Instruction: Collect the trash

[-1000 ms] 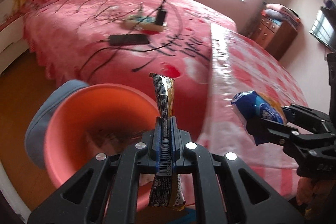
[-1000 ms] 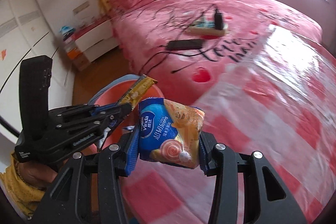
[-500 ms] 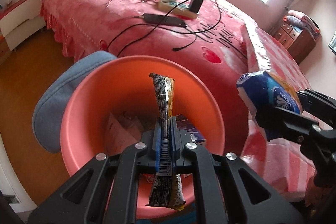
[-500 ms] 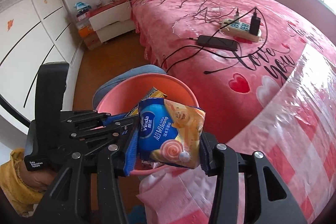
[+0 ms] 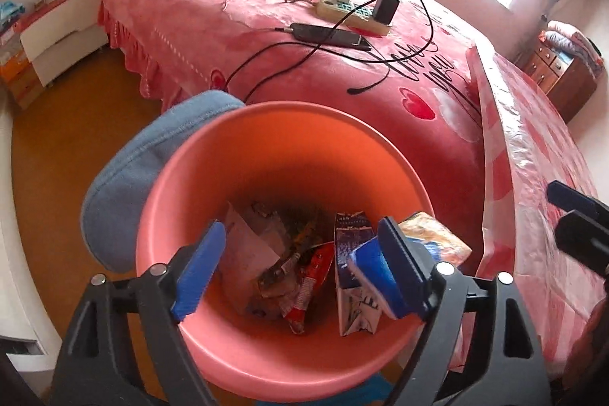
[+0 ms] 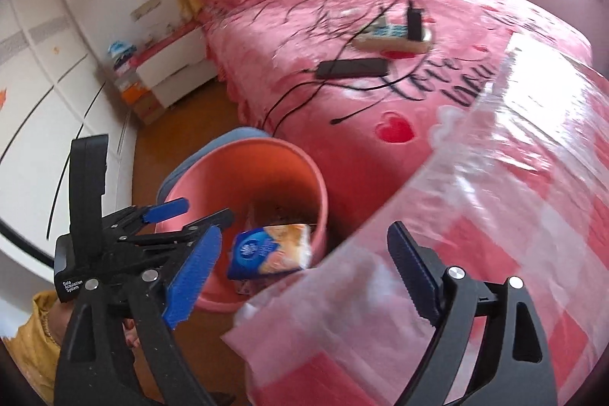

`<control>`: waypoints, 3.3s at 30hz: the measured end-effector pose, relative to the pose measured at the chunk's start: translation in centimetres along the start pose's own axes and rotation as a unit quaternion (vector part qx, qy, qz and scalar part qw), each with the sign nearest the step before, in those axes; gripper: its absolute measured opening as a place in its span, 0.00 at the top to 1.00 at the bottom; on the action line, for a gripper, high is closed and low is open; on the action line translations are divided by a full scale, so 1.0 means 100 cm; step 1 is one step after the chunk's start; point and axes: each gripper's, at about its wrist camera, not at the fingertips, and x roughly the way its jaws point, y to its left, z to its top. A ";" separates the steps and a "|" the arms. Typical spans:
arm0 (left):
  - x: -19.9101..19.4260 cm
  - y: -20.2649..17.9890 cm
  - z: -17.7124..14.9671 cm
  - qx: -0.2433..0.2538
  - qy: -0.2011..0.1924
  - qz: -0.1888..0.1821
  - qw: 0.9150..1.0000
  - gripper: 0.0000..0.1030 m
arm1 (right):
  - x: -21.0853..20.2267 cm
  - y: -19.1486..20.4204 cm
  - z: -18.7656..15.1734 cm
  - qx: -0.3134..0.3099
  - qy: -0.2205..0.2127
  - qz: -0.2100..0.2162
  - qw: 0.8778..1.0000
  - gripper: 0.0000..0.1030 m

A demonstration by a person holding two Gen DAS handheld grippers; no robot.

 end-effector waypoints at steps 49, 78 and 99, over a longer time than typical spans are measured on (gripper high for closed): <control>-0.074 -0.239 -0.001 0.194 -0.088 -0.072 0.974 0.07 | -0.191 -0.166 -0.094 0.160 -0.172 -0.184 0.954 0.11; -0.073 -0.360 -0.053 0.282 -0.065 -0.114 0.950 0.07 | -0.261 -0.238 -0.157 0.221 -0.228 -0.284 0.905 0.11; -0.076 -0.395 -0.056 0.270 -0.071 -0.141 0.950 0.07 | -0.285 -0.253 -0.181 0.223 -0.246 -0.341 0.879 0.09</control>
